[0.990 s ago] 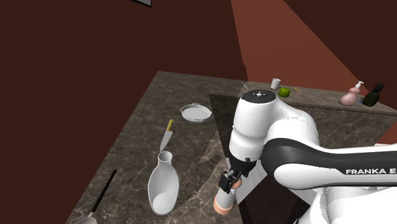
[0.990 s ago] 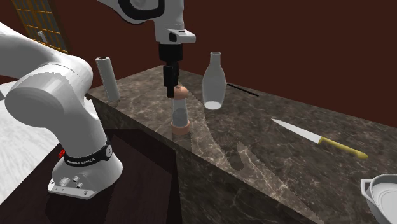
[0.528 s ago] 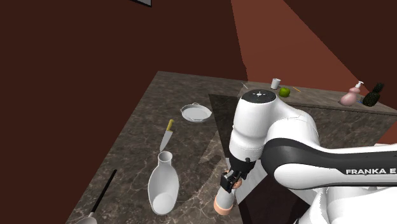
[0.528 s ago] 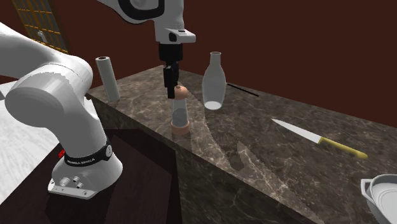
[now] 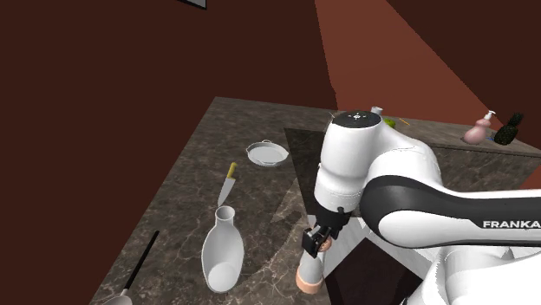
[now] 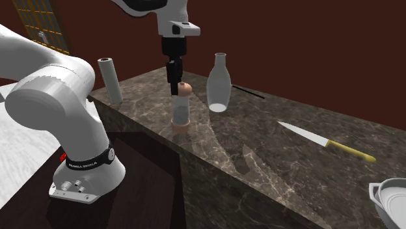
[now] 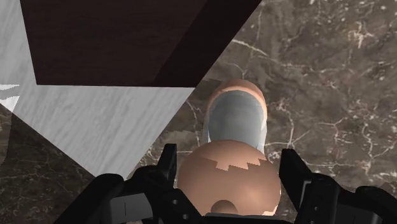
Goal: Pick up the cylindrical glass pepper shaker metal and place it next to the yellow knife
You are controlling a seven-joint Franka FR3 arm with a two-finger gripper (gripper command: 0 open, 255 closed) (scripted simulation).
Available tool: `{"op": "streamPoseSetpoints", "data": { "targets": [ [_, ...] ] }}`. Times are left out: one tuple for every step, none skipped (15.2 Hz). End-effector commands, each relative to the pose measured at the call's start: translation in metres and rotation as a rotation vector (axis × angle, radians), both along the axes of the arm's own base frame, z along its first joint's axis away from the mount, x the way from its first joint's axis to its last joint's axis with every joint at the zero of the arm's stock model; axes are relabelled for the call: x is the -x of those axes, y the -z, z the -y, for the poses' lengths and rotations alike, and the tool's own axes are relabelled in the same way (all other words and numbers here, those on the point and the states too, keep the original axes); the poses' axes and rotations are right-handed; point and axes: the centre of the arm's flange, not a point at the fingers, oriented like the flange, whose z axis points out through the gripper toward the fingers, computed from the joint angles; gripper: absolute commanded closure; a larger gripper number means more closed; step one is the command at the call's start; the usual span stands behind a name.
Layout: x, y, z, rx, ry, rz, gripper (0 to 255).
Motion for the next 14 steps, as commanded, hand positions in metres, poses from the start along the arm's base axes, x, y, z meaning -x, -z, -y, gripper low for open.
{"op": "streamPoseSetpoints", "data": {
  "targets": [
    [0.000, -0.011, 0.001, 0.000, 0.000, 0.000, 255],
    [0.000, -0.016, 0.001, 0.000, 0.000, 0.000, 255],
    [0.000, -0.021, 0.001, 0.000, 0.000, 0.000, 255],
    [0.000, -0.027, 0.001, 0.000, 0.000, 0.000, 255],
    [0.000, -0.032, 0.001, 0.000, 0.000, 0.000, 255],
    [0.000, -0.037, 0.001, 0.000, 0.000, 0.000, 255],
    [0.000, -0.043, 0.001, 0.000, 0.000, 0.000, 255],
    [0.000, -0.048, 0.001, 0.000, 0.000, 0.000, 255],
    [0.000, -0.053, 0.001, 0.000, 0.000, 0.000, 255],
    [0.000, -0.058, 0.001, 0.000, 0.000, 0.000, 255],
    [0.000, -0.064, 0.001, 0.000, 0.000, 0.000, 255],
    [0.000, -0.069, 0.001, 0.000, 0.000, 0.000, 255],
    [0.000, -0.074, 0.001, 0.000, 0.000, 0.000, 255],
    [0.000, -0.080, 0.001, 0.000, 0.000, 0.000, 255]
  ]
}}
